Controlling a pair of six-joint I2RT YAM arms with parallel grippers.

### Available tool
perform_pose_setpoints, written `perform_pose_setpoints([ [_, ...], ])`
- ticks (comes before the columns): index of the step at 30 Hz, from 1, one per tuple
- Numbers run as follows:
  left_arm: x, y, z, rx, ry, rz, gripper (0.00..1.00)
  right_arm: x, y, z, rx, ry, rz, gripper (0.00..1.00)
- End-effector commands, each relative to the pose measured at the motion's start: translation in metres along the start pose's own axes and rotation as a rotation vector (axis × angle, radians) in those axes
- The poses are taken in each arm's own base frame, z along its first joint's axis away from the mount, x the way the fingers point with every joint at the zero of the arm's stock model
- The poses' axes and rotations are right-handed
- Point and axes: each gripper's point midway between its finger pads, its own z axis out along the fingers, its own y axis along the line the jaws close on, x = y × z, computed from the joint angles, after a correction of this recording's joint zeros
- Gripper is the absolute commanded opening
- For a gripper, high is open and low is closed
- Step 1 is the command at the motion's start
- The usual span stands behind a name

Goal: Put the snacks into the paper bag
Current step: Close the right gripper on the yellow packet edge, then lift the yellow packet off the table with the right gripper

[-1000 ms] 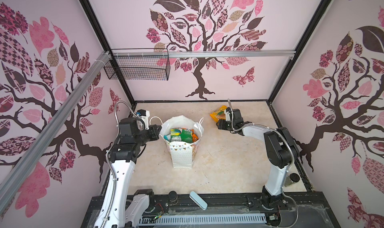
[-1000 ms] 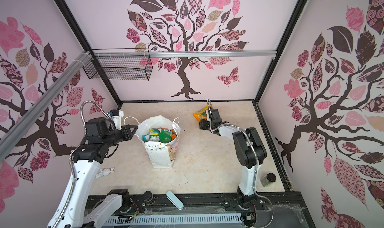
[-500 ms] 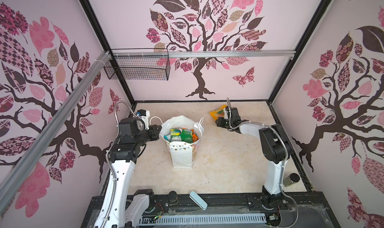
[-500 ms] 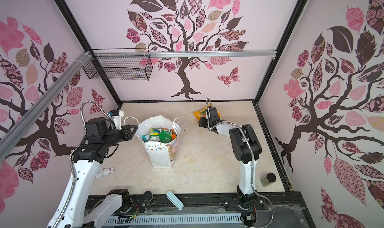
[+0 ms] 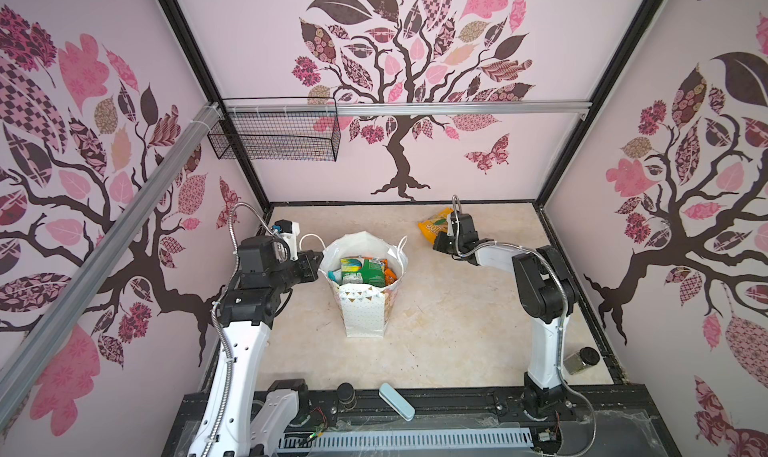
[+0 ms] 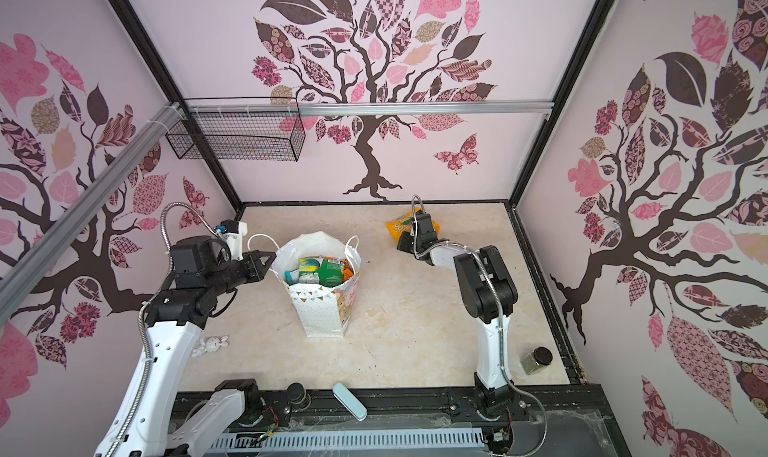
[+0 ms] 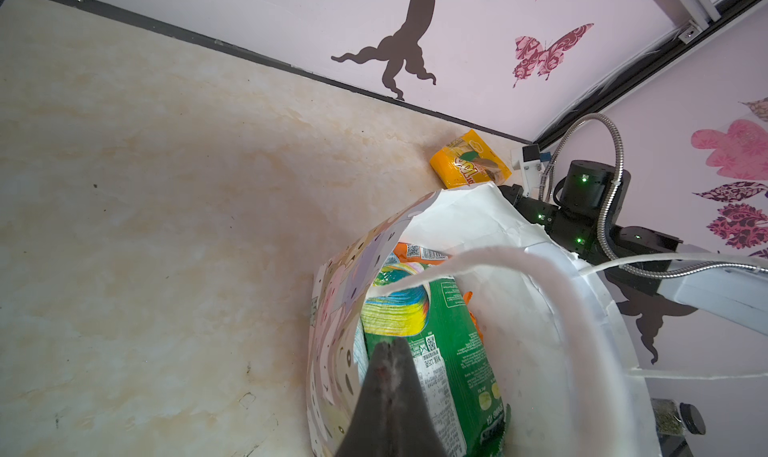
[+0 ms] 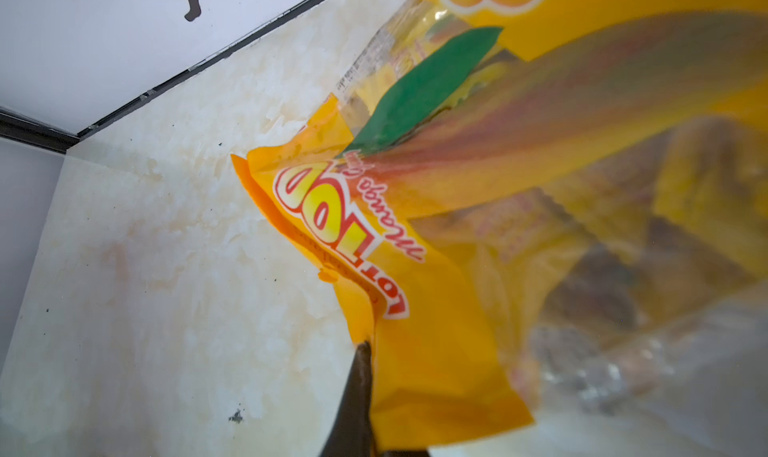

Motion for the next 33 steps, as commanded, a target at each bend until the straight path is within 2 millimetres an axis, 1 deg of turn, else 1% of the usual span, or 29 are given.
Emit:
perform_pose_setpoints([
  [1, 0.003, 0.004, 0.001, -0.003, -0.011, 0.003, 0.03, -0.005, -0.004, 0.003, 0.009, -0.024, 0.003, 0.00],
  [7, 0.002, 0.003, 0.000, -0.003, -0.014, 0.004, 0.03, -0.013, 0.003, -0.014, -0.001, -0.057, -0.018, 0.00],
  [12, 0.002, 0.003, -0.001, -0.003, -0.018, 0.006, 0.03, -0.025, 0.011, -0.027, -0.014, -0.085, -0.040, 0.00],
  [18, 0.002, 0.002, -0.001, -0.001, -0.021, 0.007, 0.03, -0.040, 0.023, -0.051, -0.030, -0.120, -0.068, 0.00],
  [25, 0.001, 0.001, -0.002, 0.000, -0.028, 0.010, 0.03, -0.062, 0.044, -0.091, -0.068, -0.189, -0.092, 0.00],
  [33, 0.000, 0.001, -0.004, 0.000, -0.036, 0.013, 0.03, -0.088, 0.070, -0.151, -0.094, -0.249, -0.148, 0.00],
])
